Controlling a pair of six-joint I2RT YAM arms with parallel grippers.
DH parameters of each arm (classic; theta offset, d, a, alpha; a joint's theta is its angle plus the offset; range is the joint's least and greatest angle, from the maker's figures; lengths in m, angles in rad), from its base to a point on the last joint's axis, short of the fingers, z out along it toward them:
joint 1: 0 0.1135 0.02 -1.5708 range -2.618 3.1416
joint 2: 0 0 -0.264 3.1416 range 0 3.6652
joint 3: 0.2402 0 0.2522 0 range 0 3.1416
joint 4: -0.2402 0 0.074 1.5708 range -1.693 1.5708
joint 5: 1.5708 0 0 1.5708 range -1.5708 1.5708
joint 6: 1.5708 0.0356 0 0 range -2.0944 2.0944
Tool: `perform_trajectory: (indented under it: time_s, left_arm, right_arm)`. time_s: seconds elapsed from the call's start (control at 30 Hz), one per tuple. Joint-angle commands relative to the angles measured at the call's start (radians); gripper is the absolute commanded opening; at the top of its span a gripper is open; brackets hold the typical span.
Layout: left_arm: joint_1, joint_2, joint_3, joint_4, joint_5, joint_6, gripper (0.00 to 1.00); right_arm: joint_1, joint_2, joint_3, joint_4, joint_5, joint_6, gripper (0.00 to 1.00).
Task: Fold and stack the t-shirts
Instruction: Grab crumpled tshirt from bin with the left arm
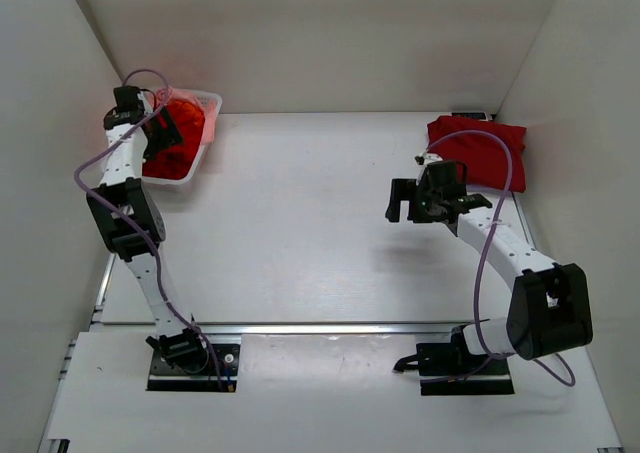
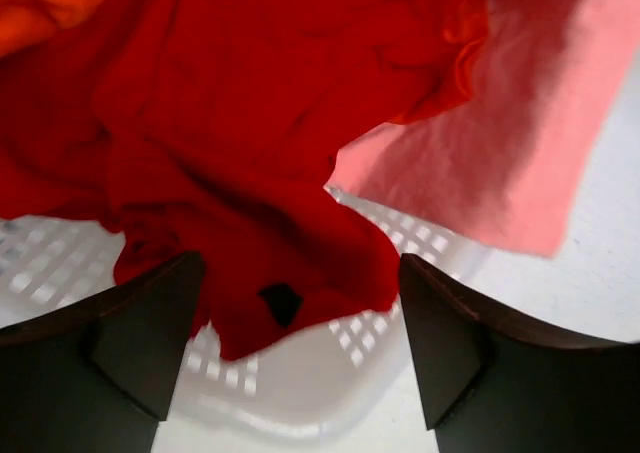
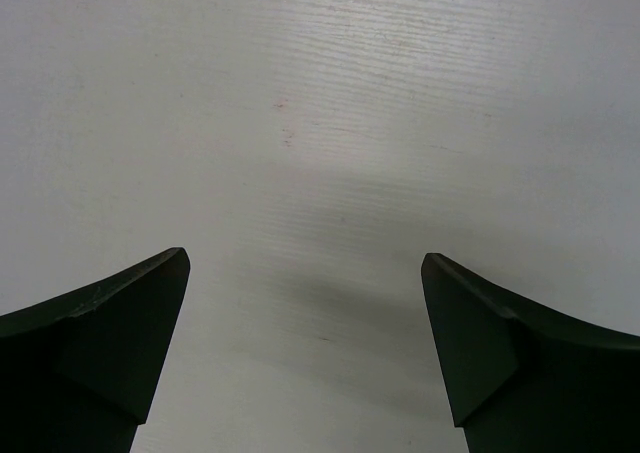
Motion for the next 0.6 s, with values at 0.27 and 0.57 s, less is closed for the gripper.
perform_trajectory:
  time_s: [0.27, 0.57]
  left_arm:
    - [-0.032, 0.212, 0.195, -0.062, -0.065, -0.04, 0.0]
    - [-0.064, -0.243, 0.144, 0.097, -0.008, -0.137, 0.0]
  right_arm:
    - [-0.049, -0.045, -0.056, 0.045, -0.077, 0.026, 0.99]
    - [-0.012, -0.082, -0.078, 0.036, -0.07, 0.079, 0.99]
